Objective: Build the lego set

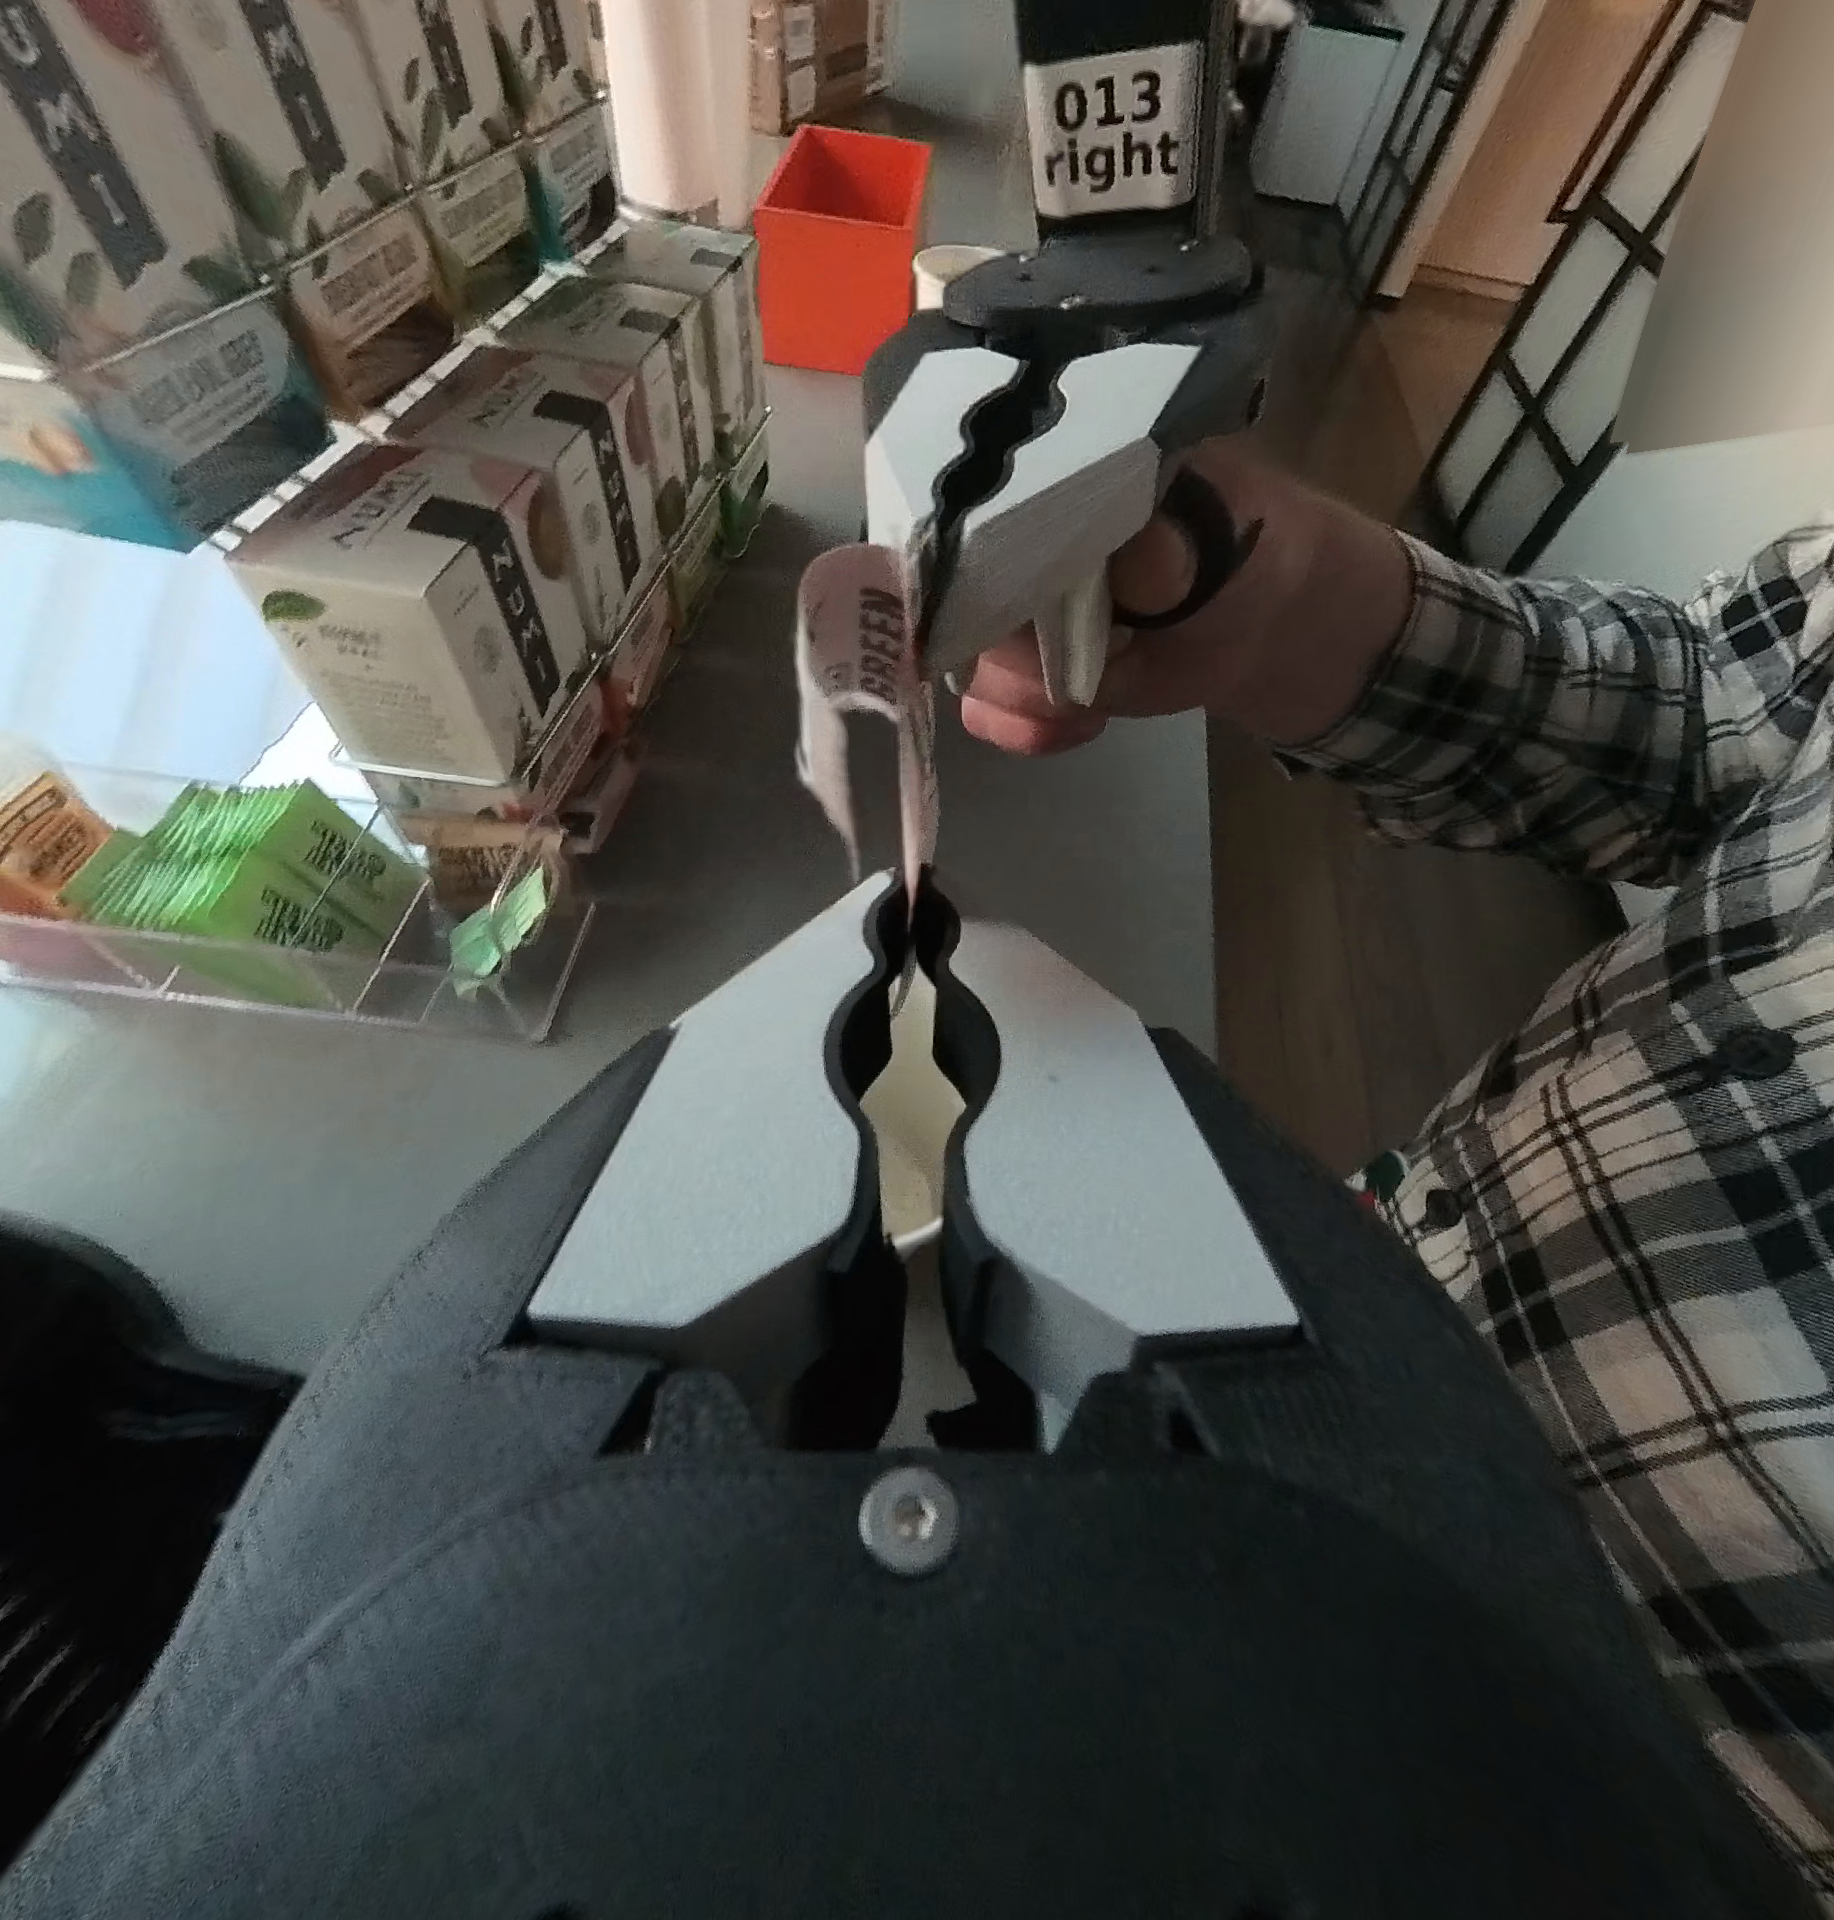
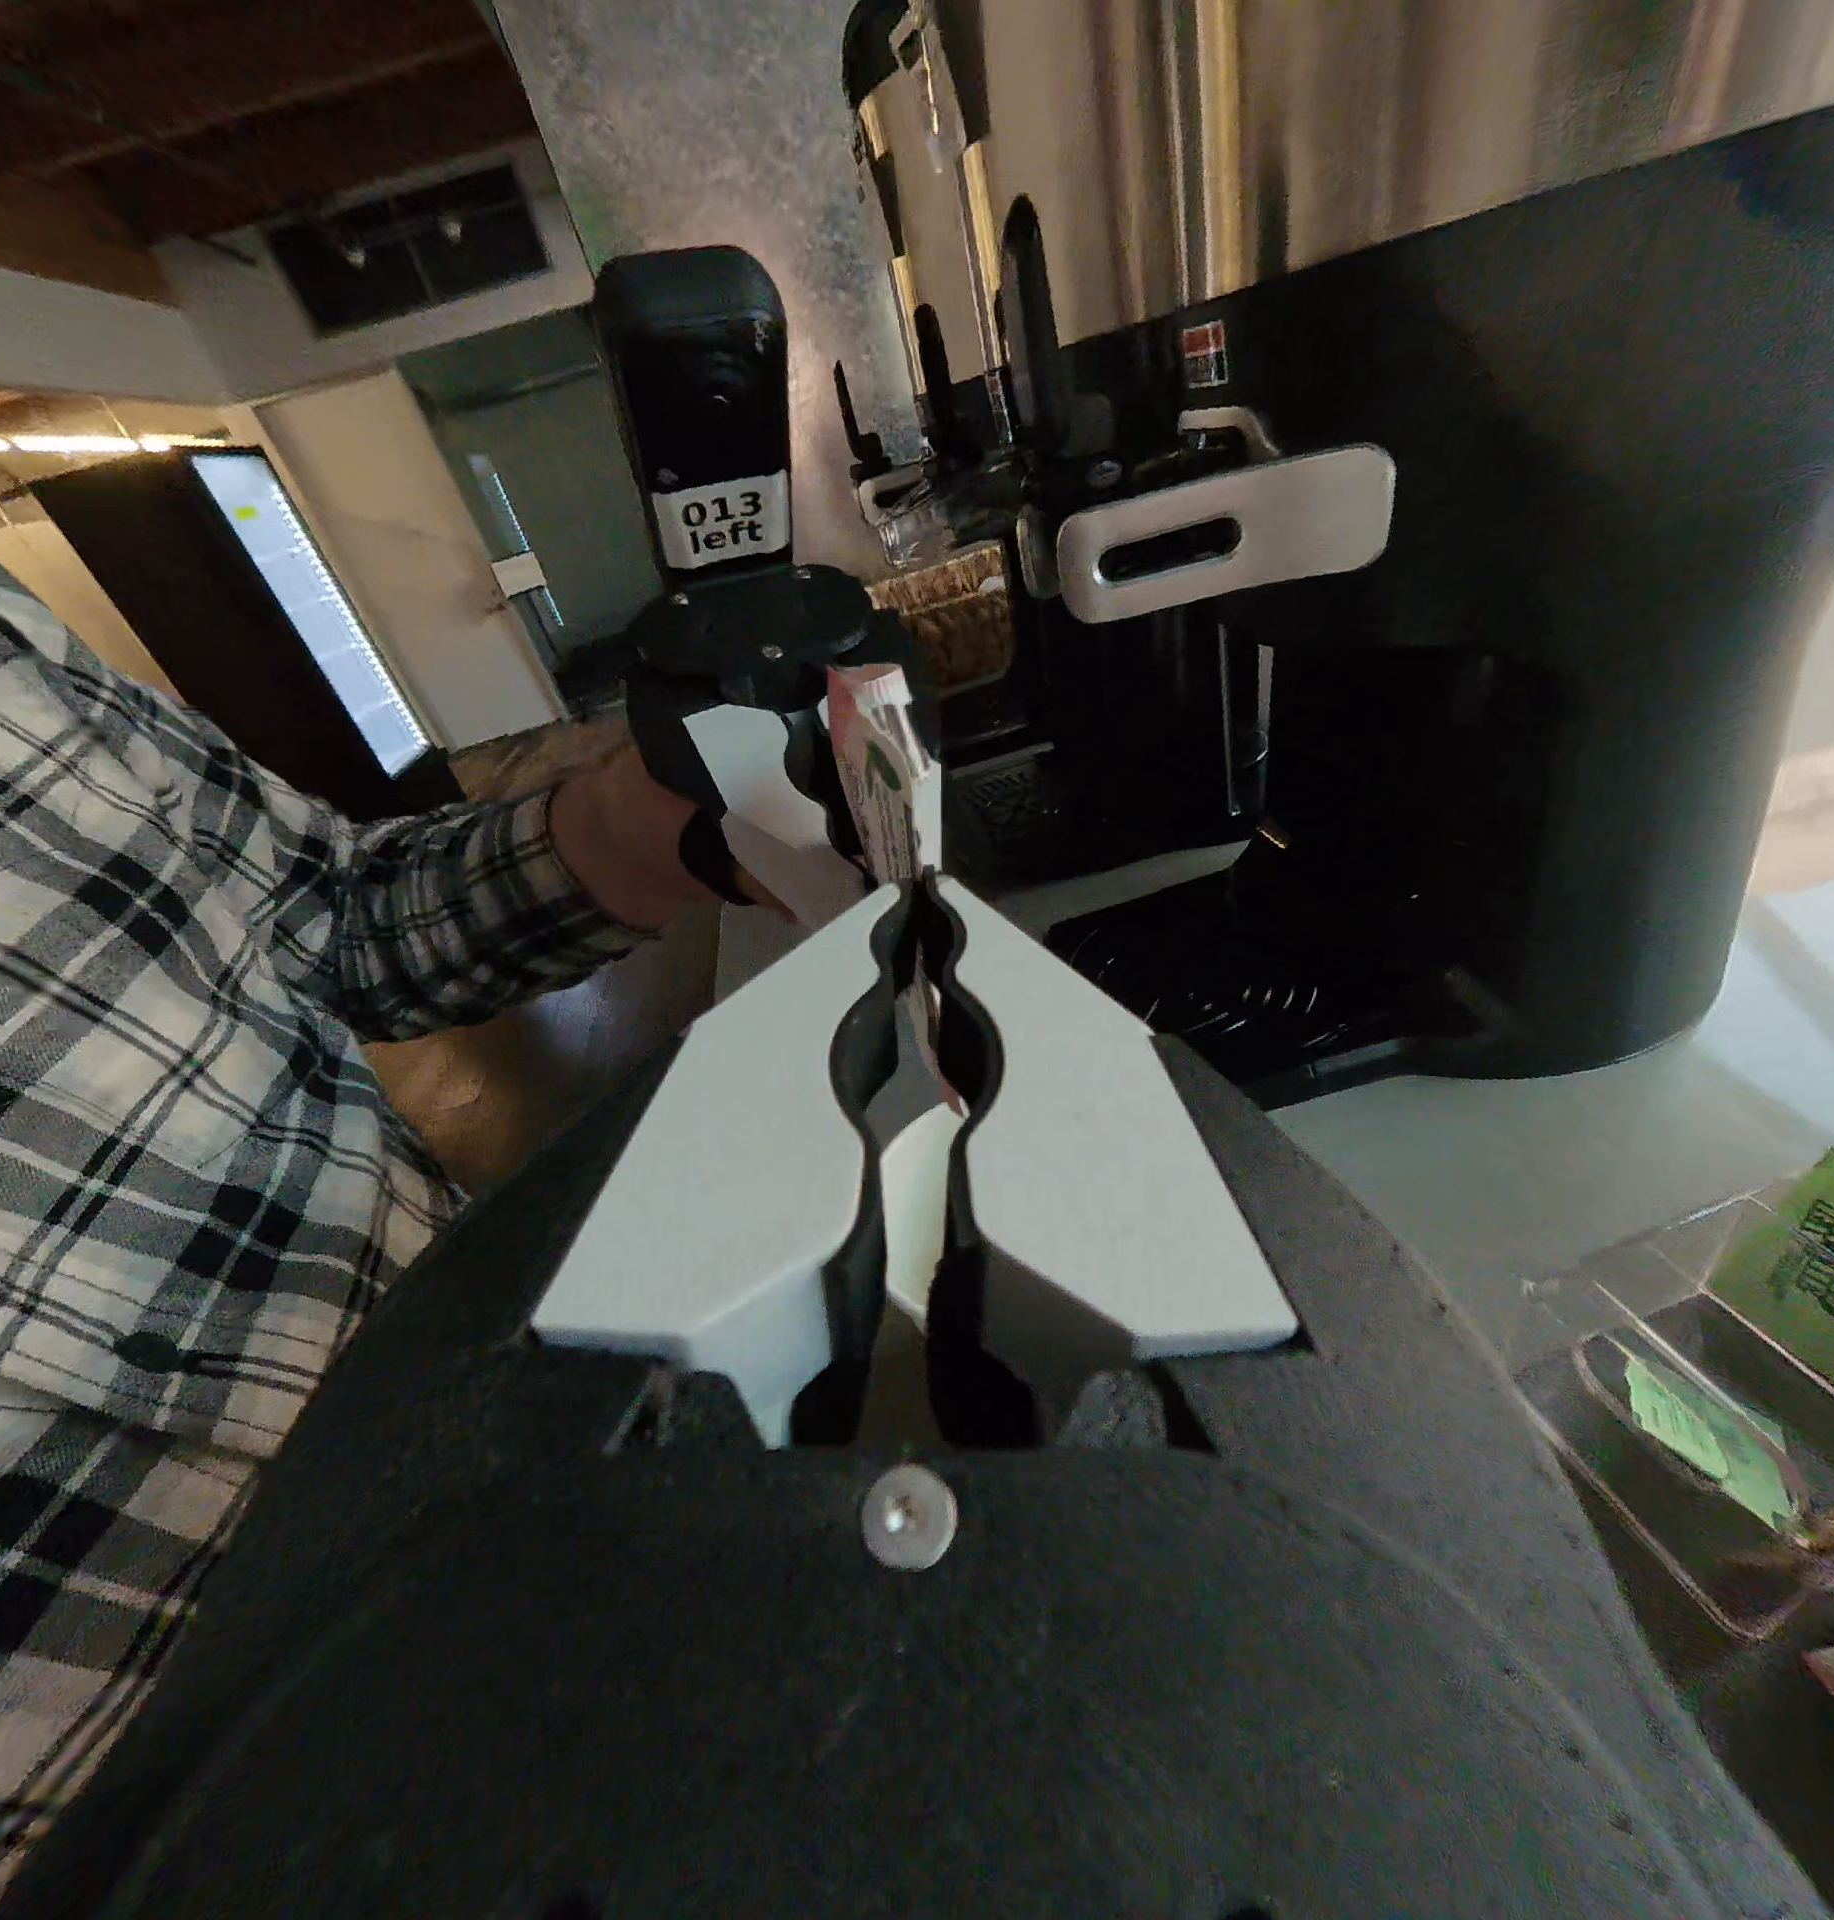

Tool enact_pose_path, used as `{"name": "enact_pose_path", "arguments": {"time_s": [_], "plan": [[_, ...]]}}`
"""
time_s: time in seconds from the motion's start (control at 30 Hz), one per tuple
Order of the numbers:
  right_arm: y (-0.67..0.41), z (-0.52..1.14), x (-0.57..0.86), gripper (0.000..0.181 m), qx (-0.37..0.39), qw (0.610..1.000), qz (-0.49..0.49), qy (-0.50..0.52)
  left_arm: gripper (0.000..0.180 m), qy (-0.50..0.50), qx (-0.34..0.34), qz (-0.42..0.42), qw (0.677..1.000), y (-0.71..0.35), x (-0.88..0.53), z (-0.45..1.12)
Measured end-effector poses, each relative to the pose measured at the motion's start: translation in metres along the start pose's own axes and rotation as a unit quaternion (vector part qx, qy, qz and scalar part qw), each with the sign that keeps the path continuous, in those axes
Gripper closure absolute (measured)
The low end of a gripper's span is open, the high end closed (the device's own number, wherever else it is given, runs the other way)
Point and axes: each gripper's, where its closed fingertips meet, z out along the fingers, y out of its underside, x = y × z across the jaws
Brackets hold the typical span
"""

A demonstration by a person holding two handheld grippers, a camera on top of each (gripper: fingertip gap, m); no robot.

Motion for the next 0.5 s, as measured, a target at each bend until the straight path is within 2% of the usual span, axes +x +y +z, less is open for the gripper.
{"name": "enact_pose_path", "arguments": {"time_s": [0.3,0.37,0.5], "plan": [[-0.008,-0.072,0.006,0.181,0.047,0.995,0.035,0.080,0.170,0.038,0.058,0.021,0.997,-0.030,0.005,0.021],[-0.006,-0.105,0.014,0.181,0.058,0.990,0.035,0.127,0.180,0.039,0.065,0.028,0.997,-0.033,0.004,0.020],[0.013,-0.199,0.044,0.181,0.079,0.962,0.069,0.254,0.180,0.025,0.061,0.030,0.997,-0.030,-0.004,0.018]]}}
